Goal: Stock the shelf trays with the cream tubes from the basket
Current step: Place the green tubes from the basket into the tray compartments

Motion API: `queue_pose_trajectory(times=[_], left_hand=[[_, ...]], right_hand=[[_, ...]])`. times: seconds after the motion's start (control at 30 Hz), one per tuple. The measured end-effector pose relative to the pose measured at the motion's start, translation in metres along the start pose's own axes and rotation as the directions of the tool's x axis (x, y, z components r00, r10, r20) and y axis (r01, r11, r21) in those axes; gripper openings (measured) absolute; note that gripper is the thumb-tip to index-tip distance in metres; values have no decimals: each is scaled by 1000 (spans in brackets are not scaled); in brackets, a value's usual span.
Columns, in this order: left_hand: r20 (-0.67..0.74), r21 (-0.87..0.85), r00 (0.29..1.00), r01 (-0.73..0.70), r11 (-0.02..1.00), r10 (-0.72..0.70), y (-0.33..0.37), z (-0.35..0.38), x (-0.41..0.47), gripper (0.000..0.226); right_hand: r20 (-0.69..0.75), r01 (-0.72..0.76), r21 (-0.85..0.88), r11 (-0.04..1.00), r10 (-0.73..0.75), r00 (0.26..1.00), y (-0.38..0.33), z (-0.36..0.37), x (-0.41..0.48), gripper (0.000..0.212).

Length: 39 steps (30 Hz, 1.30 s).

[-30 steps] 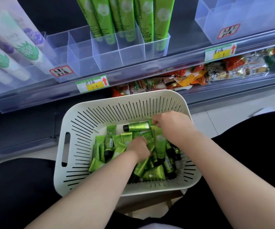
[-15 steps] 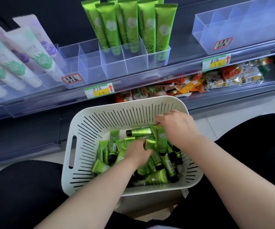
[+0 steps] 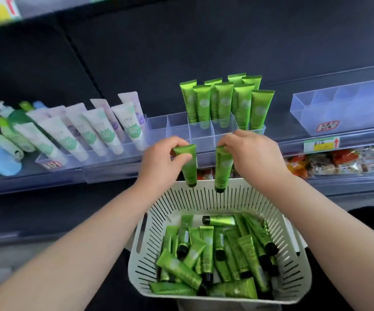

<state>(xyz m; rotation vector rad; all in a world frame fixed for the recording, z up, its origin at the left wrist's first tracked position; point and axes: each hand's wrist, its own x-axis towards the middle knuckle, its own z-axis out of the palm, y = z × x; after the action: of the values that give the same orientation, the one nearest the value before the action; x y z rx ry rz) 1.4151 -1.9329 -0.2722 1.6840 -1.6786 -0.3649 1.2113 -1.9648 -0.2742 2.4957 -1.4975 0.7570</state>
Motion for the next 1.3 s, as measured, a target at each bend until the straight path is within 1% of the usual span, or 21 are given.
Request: queue_pose_trajectory(times=[0.07, 0.13, 0.23, 0.33, 0.4, 0.6, 0.77, 0.87, 1.03, 1.13, 1.2, 1.3], left_hand=[[-103, 15, 994, -22, 1000, 23, 10, -28, 28, 19], [-187, 59, 981, -41, 997, 51, 18, -49, 55, 17], [-256, 107, 964, -47, 993, 73, 28, -63, 92, 18], [-288, 108, 956, -31, 994, 62, 28, -61, 124, 18], [-274, 130, 961, -14, 991, 50, 24, -54, 141, 18], [-155, 264, 988, 47, 963, -6, 1, -25, 170, 20], [-138, 278, 988, 109, 954, -73, -10, -17, 184, 20], [-113, 292, 990, 112, 950, -82, -16, -16, 185, 23], [-172, 252, 984, 80, 964, -37, -11, -25, 174, 34], [-213, 256, 976, 16, 967, 41, -4, -36, 153, 31], [-198, 265, 975, -50, 963, 105, -2, -42, 136, 25], [-111, 300, 983, -108, 948, 147, -8, -48, 114, 23]], right_hand=[[-85, 5, -5, 1000, -6, 996, -5, -15, 24, 34], [-126, 13, -11, 1000, -14, 992, -10, -27, 47, 32], [-205, 30, -16, 999, -32, 978, -13, -39, 76, 29], [-256, 30, -6, 1000, -31, 966, -16, -44, 98, 25], [-251, 38, -11, 999, -39, 967, -15, -41, 109, 23], [-220, 63, -47, 997, -71, 973, -7, -23, 124, 27], [-232, 58, -36, 998, -65, 971, -3, -15, 130, 26], [-234, 64, -36, 997, -71, 970, -4, -14, 134, 24], [-260, 66, -42, 997, -75, 963, -14, -12, 148, 27], [-265, 80, -37, 996, -87, 960, -25, -9, 160, 28], [-272, 83, -35, 996, -90, 958, -33, -4, 170, 29], [-262, 90, -59, 994, -103, 959, -45, 6, 185, 31]])
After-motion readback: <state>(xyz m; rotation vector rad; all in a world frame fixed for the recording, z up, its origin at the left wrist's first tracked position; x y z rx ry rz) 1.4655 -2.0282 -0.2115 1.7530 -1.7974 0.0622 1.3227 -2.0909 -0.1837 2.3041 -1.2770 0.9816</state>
